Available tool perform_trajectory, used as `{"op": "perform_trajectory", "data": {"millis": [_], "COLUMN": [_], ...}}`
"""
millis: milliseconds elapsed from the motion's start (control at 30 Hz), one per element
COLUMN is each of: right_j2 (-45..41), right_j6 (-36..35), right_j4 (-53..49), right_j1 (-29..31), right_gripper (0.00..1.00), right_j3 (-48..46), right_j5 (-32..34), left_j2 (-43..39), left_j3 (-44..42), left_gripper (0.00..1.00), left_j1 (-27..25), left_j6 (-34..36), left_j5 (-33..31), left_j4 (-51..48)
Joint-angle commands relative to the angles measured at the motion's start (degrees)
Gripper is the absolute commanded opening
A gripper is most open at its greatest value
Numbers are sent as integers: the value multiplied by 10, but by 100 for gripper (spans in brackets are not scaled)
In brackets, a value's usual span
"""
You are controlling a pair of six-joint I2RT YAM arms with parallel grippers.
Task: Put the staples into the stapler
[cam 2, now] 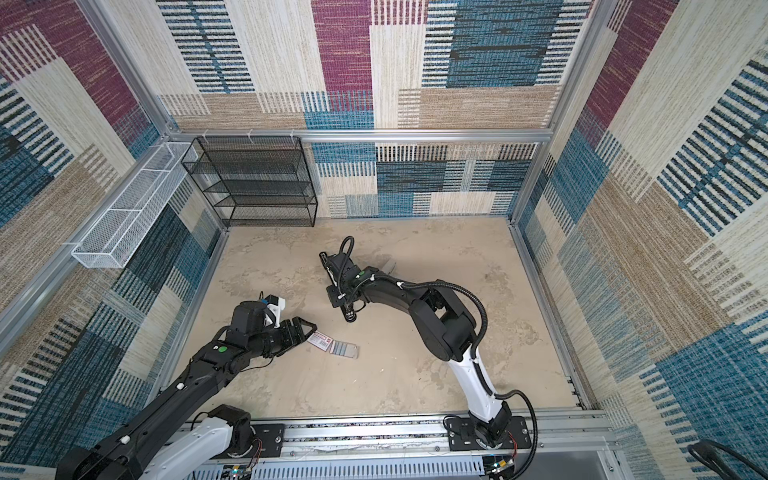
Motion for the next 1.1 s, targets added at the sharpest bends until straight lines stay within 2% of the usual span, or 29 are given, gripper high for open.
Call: {"op": "perform_trajectory", "data": {"millis": [0, 833, 1067], "right_j2": [-6, -106, -137], "right_j6": [8, 23, 32], "right_j4": [-10, 5, 11], "right_j1": [1, 15, 16], "right_gripper": [36, 33, 43], "right_j3": [-13, -152, -150], "right_j5": [-1, -15, -20], "left_j2": [3, 12, 14], "left_j3": [2, 6, 7], "left_gripper": [76, 76, 76], "left_j1": [1, 2, 2], "left_j6": [-9, -12, -13], "left_j5": [14, 18, 18], "left_j4": [20, 23, 26]}}
